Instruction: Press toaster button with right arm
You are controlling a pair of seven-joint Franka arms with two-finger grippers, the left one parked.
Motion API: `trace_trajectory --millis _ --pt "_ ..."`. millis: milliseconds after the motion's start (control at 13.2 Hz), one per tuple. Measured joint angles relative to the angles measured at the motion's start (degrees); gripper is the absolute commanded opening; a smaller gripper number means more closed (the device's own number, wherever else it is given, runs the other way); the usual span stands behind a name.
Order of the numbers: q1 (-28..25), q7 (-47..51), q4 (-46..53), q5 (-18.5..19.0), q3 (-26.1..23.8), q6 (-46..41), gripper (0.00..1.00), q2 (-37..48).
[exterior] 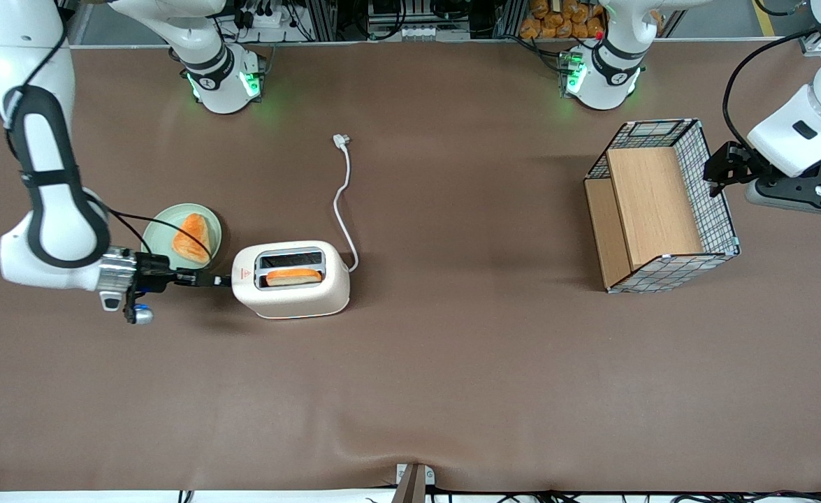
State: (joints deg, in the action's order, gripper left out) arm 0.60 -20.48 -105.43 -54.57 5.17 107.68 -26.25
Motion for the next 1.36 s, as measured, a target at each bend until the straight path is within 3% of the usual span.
trace_trajectory --millis 303,606,909,1061,1136,1212,1364 --pt "0.1 3.7 1.6 6.7 1.4 -4.4 0.13 5.7" --pt "0.1 14.2 6.6 18.6 1.9 -14.7 0.3 12.0" --pt "0.0 17.8 9.6 28.0 1.3 -19.6 0.36 21.0" --pt "0.0 17.8 10.6 35.7 -0.4 -21.4 0.52 24.5" --pt "0.0 17.9 11.2 39.3 -1.8 -21.7 0.67 25.9" --pt "0.0 17.9 12.0 42.0 -2.9 -21.9 1.0 27.0" --pt "-0.1 17.9 13.4 44.9 -3.7 -23.5 1.0 28.7"
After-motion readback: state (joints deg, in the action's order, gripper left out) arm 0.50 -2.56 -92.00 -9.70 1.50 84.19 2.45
